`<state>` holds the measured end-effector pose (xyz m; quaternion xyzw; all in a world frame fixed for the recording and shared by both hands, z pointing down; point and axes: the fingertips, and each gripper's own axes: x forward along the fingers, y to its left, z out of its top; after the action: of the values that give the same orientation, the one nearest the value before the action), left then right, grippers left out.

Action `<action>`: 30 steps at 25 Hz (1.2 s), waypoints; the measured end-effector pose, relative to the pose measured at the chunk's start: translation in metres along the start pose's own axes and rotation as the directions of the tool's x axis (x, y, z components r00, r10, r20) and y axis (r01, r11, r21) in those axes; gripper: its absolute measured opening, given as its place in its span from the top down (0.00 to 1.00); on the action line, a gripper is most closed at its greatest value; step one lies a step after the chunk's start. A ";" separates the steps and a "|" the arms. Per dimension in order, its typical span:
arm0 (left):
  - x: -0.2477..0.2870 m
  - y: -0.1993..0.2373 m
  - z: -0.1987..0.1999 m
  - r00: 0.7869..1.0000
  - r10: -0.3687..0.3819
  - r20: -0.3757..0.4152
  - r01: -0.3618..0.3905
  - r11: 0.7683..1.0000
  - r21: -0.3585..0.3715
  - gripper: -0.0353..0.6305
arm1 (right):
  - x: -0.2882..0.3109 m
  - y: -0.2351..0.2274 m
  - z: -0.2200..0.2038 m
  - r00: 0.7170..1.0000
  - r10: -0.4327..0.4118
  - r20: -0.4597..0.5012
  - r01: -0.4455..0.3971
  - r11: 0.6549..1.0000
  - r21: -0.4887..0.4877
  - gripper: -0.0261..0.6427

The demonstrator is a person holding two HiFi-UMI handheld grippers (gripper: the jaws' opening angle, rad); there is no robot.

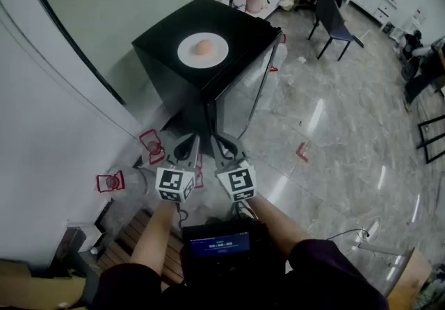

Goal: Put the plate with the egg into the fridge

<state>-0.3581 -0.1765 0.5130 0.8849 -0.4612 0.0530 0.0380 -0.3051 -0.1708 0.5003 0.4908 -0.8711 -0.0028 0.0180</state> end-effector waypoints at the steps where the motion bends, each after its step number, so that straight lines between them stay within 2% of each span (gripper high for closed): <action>1: 0.001 0.000 -0.001 1.000 -0.001 -0.005 0.001 1.000 0.001 0.93 | 0.000 -0.002 -0.001 1.000 -0.003 -0.003 0.003 1.000 0.002 0.95; 8: 0.010 0.002 -0.015 0.999 -0.004 -0.033 0.004 1.000 -0.006 0.93 | 0.009 -0.007 -0.014 0.999 -0.024 -0.029 0.024 1.000 0.008 0.95; 12: 0.018 0.007 -0.022 0.999 -0.012 -0.050 0.012 1.000 -0.008 0.93 | 0.016 -0.022 -0.036 0.989 -0.101 -0.105 0.105 0.994 0.034 0.95; 14: 0.023 0.011 -0.026 0.998 -0.023 -0.061 0.023 1.000 -0.004 0.93 | 0.021 -0.032 -0.054 0.973 -0.155 -0.171 0.166 0.985 0.054 0.94; 18: 0.030 0.018 -0.036 0.995 -0.053 -0.080 0.053 0.999 0.004 0.93 | 0.032 -0.039 -0.094 0.939 -0.188 -0.289 0.222 0.971 0.090 0.79; 21: 0.032 0.026 -0.040 0.993 -0.074 -0.089 0.075 0.997 0.010 0.93 | 0.042 -0.038 -0.115 0.914 -0.223 -0.339 0.266 0.960 0.086 0.76; 24: 0.029 0.032 -0.045 0.990 -0.108 -0.093 0.109 0.994 0.013 0.93 | 0.052 -0.043 -0.130 0.885 -0.294 -0.360 0.342 0.937 0.075 0.77; 28: 0.019 0.045 -0.054 0.983 -0.150 -0.106 0.152 0.988 0.012 0.93 | 0.062 -0.055 -0.134 0.836 -0.425 -0.346 0.471 0.880 0.056 0.77; 30: 0.015 0.050 -0.058 0.979 -0.169 -0.110 0.171 0.985 0.008 0.93 | 0.063 -0.057 -0.134 0.822 -0.464 -0.331 0.505 0.862 0.047 0.77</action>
<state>-0.3936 -0.2106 0.5736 0.9172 -0.3805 0.1019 0.0597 -0.2844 -0.2527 0.6344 0.6906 -0.7019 0.1271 0.1197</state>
